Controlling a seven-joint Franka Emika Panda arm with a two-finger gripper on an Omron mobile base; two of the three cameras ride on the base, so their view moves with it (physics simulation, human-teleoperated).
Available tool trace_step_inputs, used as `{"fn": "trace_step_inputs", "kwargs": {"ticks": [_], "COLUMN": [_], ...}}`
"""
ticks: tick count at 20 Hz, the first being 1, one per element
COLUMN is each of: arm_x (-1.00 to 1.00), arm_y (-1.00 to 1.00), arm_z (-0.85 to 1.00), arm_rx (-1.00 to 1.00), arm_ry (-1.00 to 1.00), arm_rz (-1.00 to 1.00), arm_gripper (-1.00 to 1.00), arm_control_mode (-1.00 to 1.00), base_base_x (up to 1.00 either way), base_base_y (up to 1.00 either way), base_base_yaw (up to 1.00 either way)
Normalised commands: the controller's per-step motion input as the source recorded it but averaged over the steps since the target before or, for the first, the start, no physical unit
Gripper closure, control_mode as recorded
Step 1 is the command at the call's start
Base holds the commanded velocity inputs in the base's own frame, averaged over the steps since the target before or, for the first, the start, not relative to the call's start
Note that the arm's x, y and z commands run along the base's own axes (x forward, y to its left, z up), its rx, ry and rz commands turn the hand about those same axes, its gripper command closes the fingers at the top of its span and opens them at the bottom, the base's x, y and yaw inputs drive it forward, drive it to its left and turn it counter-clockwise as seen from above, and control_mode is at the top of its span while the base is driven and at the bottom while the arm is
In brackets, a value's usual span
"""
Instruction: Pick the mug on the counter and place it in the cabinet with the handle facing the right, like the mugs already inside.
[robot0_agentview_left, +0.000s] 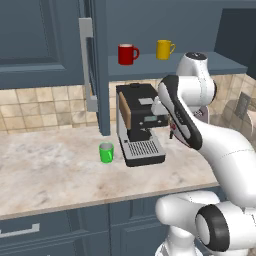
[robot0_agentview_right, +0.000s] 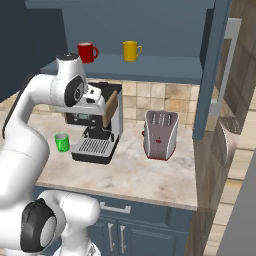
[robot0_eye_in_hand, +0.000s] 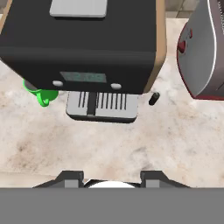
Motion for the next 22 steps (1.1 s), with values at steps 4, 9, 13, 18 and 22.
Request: {"fn": "trace_step_inputs", "kwargs": {"ticks": [4, 9, 13, 18, 22], "arm_x": [-0.08, -0.18, -0.23, -0.22, -0.08], "arm_y": [0.07, 0.22, 0.22, 0.21, 0.19], "arm_z": [0.00, -0.17, -0.32, -0.39, -0.36], "arm_rx": [0.00, 0.00, 0.00, 0.00, 0.00], "arm_ry": [0.00, -0.04, -0.05, -0.03, -0.02], "arm_rz": [0.00, 0.00, 0.00, 0.00, 0.00], "arm_gripper": [-1.00, -1.00, -1.00, -1.00, -1.00], "arm_control_mode": [-1.00, -1.00, -1.00, -1.00, -1.00], "base_base_x": [0.00, 0.00, 0.00, 0.00, 0.00], "base_base_y": [0.00, 0.00, 0.00, 0.00, 0.00], "base_base_yaw": [0.00, 0.00, 0.00, 0.00, 0.00]}}
